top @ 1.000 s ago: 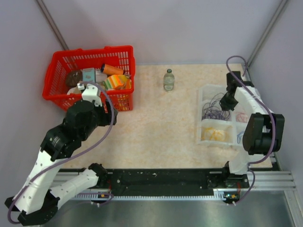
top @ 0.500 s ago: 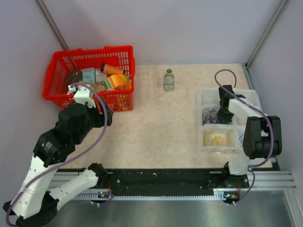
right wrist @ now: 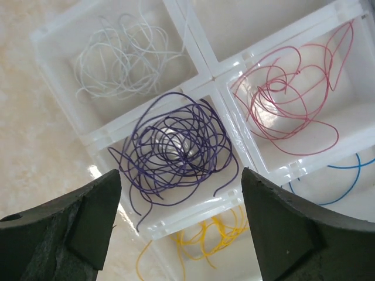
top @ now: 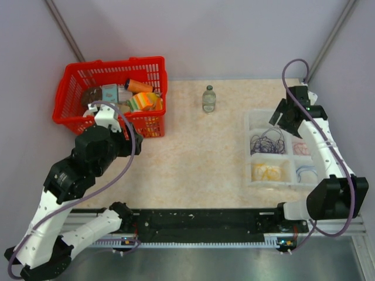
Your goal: Untangle the cables
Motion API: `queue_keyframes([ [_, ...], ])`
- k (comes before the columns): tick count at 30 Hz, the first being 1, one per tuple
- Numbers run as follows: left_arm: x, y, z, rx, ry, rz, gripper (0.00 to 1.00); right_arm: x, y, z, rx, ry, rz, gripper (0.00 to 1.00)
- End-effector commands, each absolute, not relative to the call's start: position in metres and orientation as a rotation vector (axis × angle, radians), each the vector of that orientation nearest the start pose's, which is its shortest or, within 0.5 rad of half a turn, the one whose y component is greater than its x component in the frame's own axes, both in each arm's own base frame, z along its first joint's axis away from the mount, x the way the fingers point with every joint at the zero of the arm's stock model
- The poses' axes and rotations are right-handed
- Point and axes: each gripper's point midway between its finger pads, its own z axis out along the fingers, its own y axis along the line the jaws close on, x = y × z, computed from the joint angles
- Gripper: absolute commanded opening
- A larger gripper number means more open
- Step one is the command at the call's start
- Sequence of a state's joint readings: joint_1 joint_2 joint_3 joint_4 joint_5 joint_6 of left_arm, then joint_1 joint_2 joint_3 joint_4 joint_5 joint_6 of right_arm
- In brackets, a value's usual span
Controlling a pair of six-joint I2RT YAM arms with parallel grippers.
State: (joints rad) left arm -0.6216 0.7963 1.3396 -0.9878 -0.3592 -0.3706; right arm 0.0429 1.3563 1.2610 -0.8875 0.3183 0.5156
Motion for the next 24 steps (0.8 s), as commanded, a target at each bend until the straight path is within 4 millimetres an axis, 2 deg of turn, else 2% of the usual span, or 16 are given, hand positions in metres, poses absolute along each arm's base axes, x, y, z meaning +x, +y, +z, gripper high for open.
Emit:
queue_keyframes([
  [1, 0.212, -0.096, 0.353, 0.024, 1.946, -0.32, 0.73, 0.358, -0.011, 0.198, 0.701, 2.363, -0.09, 0.83],
  [4, 0.212, -0.101, 0.355, 0.041, 1.95, -0.343, 0.73, 0.383, -0.007, 0.174, 0.748, 2.418, -0.097, 0.79],
  [6, 0.211, -0.1, 0.357, 0.034, 1.947, -0.344, 0.73, 0.391, -0.005, 0.16, 0.758, 2.441, -0.096, 0.67],
  [9, 0.208, -0.095, 0.36, 0.019, 1.937, -0.339, 0.73, 0.38, -0.005, 0.141, 0.76, 2.464, -0.101, 0.4],
  [11, 0.206, -0.09, 0.361, 0.001, 1.929, -0.327, 0.73, 0.366, -0.007, 0.124, 0.737, 2.481, -0.118, 0.38],
  [14, 0.207, -0.091, 0.361, 0.003, 1.927, -0.331, 0.74, 0.355, -0.011, 0.112, 0.707, 2.504, -0.159, 0.37],
  [17, 0.211, -0.1, 0.354, 0.028, 1.95, -0.343, 0.74, 0.347, -0.012, 0.116, 0.684, 2.508, -0.165, 0.23],
  [18, 0.212, -0.104, 0.352, 0.03, 1.956, -0.359, 0.74, 0.345, -0.014, 0.124, 0.684, 2.489, -0.164, 0.23],
  [19, 0.214, -0.107, 0.35, 0.03, 1.965, -0.368, 0.74, 0.345, -0.014, 0.132, 0.677, 2.471, -0.156, 0.28],
  [21, 0.216, -0.118, 0.35, 0.041, 1.965, -0.42, 0.75, 0.345, -0.011, 0.157, 0.619, 2.426, -0.113, 0.46],
  [22, 0.218, -0.122, 0.351, 0.042, 1.956, -0.439, 0.76, 0.344, -0.01, 0.171, 0.597, 2.401, -0.099, 0.61],
  [23, 0.219, -0.124, 0.352, 0.037, 1.951, -0.451, 0.77, 0.343, -0.009, 0.186, 0.569, 2.376, -0.082, 0.72],
  [24, 0.22, -0.125, 0.353, 0.029, 1.948, -0.458, 0.78, 0.341, -0.008, 0.199, 0.54, 2.367, -0.071, 0.79],
])
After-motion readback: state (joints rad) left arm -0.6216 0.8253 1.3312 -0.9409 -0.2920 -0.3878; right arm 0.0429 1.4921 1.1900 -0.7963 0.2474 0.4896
